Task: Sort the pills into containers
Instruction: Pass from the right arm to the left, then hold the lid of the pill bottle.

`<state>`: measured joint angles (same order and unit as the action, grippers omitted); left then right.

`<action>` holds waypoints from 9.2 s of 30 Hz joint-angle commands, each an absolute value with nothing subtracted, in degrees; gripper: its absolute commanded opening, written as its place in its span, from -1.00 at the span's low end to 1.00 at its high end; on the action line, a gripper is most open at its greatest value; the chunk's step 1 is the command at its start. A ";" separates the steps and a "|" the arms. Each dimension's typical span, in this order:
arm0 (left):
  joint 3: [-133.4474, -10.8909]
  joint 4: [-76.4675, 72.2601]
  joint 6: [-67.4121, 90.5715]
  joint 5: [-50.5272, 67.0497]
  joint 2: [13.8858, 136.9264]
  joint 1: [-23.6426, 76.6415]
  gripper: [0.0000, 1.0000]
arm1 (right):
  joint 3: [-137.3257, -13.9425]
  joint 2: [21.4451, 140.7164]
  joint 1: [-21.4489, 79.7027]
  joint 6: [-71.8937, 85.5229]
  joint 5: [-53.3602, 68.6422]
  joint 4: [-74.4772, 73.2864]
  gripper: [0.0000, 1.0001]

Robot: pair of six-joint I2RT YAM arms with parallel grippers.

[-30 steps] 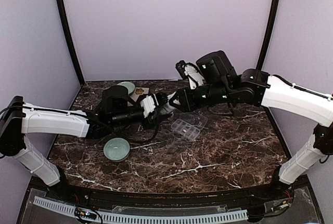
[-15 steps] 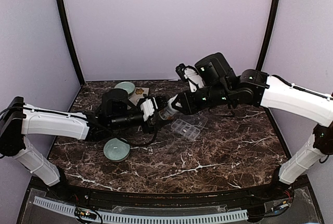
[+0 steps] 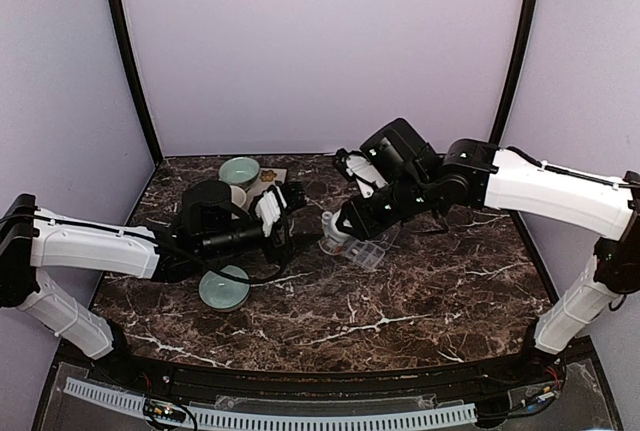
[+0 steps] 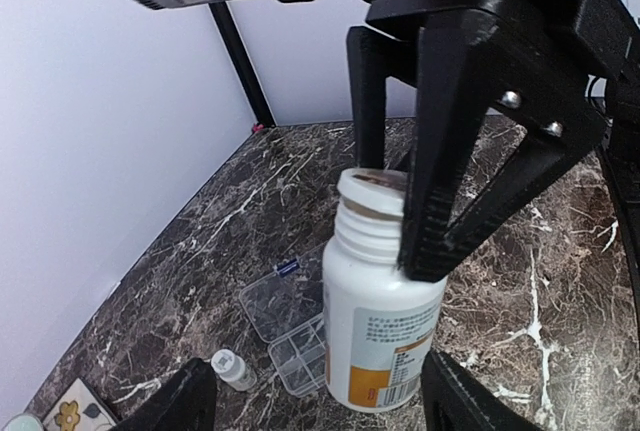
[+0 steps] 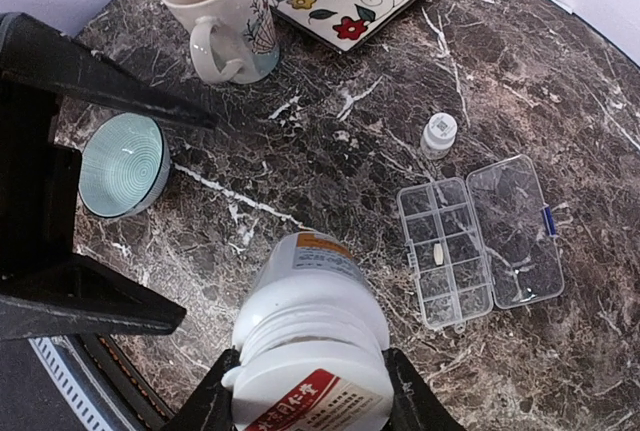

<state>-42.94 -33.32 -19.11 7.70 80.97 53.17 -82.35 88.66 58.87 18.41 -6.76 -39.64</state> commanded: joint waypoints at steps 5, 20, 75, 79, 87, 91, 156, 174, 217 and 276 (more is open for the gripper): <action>-36.71 -39.21 -9.19 4.85 80.22 53.60 0.45 | -79.16 91.58 59.03 15.96 -6.76 -39.10 -1.00; -28.73 -49.72 -8.35 12.64 87.48 54.76 0.45 | -80.92 101.11 58.65 13.34 -6.80 -38.36 -1.00; -46.62 -20.45 -8.09 46.70 82.70 49.31 0.28 | -86.30 85.95 64.27 -0.03 11.89 -39.48 -1.00; -46.73 -20.14 -7.88 47.55 82.62 49.16 0.04 | -85.75 85.30 64.13 0.14 11.35 -39.00 -1.00; -47.86 -18.73 -7.66 48.36 82.63 49.04 -0.29 | -85.06 84.99 64.11 0.53 11.49 -37.79 -1.00; -48.38 -17.54 -7.80 47.51 82.70 49.04 -0.31 | -85.25 84.91 64.25 0.19 10.81 -37.53 -0.63; -53.76 -6.88 -9.96 41.75 81.83 49.04 -0.41 | -91.80 88.80 76.24 -9.71 -26.37 -45.56 0.17; -54.70 -5.04 -11.09 40.24 81.51 49.69 -0.42 | -94.44 92.60 76.22 -10.46 -25.78 -45.91 0.04; -54.45 -5.01 -13.56 31.40 78.28 53.05 -0.45 | -98.07 96.77 77.02 -2.95 -30.89 -53.26 -0.26; -54.40 -12.47 -13.45 30.50 72.61 56.49 -0.50 | -91.71 100.23 76.73 2.72 -26.99 -52.54 -0.45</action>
<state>-52.25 2.42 -12.23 22.83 79.77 53.93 -94.70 96.92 76.90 1.83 -27.97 -50.70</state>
